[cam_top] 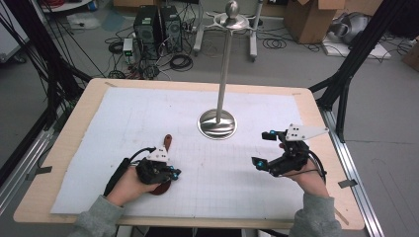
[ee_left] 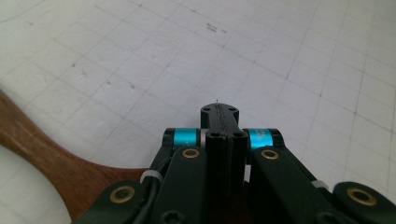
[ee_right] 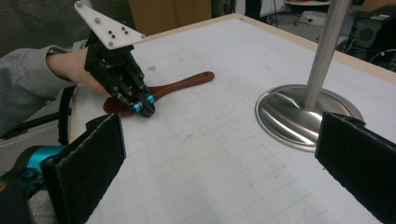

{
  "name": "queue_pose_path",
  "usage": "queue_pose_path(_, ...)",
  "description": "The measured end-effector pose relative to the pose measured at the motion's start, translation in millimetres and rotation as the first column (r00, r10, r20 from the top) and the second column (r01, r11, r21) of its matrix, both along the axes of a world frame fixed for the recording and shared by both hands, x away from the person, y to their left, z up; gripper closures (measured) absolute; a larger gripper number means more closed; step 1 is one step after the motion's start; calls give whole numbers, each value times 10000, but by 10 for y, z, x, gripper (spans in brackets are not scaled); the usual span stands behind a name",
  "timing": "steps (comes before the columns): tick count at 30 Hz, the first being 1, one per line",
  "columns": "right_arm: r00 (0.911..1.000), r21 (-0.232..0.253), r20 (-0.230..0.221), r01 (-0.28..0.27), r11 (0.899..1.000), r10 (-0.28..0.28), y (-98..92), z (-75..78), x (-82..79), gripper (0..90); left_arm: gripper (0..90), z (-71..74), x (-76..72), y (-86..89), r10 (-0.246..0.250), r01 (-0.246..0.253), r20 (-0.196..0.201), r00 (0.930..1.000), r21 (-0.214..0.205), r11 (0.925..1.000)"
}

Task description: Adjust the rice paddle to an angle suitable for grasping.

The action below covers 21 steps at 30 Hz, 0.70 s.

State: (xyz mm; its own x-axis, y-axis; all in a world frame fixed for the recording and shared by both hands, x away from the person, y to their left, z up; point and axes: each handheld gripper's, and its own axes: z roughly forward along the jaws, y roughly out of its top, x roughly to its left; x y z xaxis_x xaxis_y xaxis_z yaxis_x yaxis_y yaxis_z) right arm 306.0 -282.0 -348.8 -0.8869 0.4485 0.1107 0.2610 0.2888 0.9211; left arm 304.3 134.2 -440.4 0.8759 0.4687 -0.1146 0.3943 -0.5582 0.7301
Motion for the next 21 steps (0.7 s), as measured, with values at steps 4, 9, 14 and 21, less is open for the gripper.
queue_pose_path(4,10000,-26,27,-25,10000,25,10,-4,10,4,891,1,-2,67,68,-68,-2,10000,16,10000)
queue_pose_path(9,10000,43,6,-6,10000,6,2,8,3,4,891,3,1,148,158,-158,-67,9999,6,9999)
queue_pose_path(14,10000,91,-18,-4,10000,4,9,11,9,4,891,10,7,249,254,-253,-110,9996,51,9997)
queue_pose_path(21,9999,104,-9,-102,9999,102,39,4,49,4,891,7,-28,310,377,-378,106,9992,126,9992)
